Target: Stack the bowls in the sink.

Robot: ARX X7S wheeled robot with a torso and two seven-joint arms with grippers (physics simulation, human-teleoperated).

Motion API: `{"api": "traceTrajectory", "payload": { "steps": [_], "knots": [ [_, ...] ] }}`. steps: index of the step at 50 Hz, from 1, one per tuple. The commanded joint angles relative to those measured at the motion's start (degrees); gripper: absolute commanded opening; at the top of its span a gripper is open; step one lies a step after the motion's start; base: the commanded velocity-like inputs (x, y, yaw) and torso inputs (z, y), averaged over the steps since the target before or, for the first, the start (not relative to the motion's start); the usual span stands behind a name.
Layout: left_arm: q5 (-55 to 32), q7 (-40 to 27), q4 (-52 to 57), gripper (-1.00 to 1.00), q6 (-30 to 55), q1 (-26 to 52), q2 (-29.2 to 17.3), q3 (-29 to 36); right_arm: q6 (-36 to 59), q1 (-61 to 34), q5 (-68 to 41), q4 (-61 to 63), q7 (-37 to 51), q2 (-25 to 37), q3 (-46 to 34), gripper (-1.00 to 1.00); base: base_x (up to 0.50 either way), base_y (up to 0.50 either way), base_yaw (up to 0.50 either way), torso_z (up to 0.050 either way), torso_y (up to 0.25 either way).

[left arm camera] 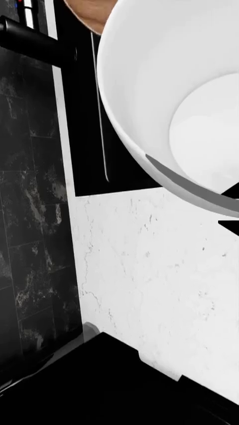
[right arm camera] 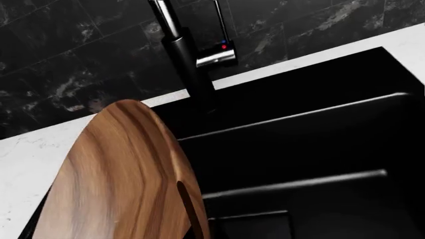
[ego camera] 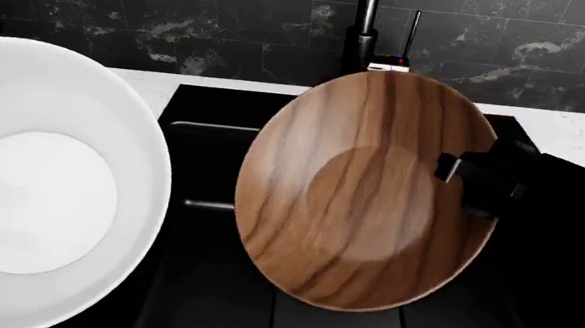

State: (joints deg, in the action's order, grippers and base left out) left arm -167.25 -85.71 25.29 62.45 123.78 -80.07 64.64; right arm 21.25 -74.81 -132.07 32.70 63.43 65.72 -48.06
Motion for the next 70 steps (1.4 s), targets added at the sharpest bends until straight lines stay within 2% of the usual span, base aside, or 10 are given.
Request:
{"api": "traceTrajectory", "payload": {
  "steps": [1,13,33,70],
  "knots": [
    [0.07,-0.18,-0.16,-1.0,-0.04,1.13,-0.18,-0.28,1.38,0.67,0.95,-1.78,-0.82,-2.88,-1.54,-1.0,0.0,0.0,0.0,0.0,0.0],
    [0.21,-0.04,-0.29,-1.0,0.3,0.95,-0.17,-0.34,3.79,1.18,1.41,-3.48,-1.1,-5.28,-3.76,-1.0,0.0,0.0,0.0,0.0,0.0],
    [-0.3,-0.56,-0.2,-1.0,0.38,1.13,-0.02,-0.37,6.09,1.24,-2.72,-0.74,2.47,-0.65,-4.57,-1.0,0.0,0.0,0.0,0.001,0.001],
    [0.14,0.09,0.2,-1.0,0.42,0.51,-0.57,-0.5,0.63,12.25,5.99,-2.88,-5.54,-1.56,-7.5,-1.0,0.0,0.0,0.0,0.0,0.0]
  ]
}}
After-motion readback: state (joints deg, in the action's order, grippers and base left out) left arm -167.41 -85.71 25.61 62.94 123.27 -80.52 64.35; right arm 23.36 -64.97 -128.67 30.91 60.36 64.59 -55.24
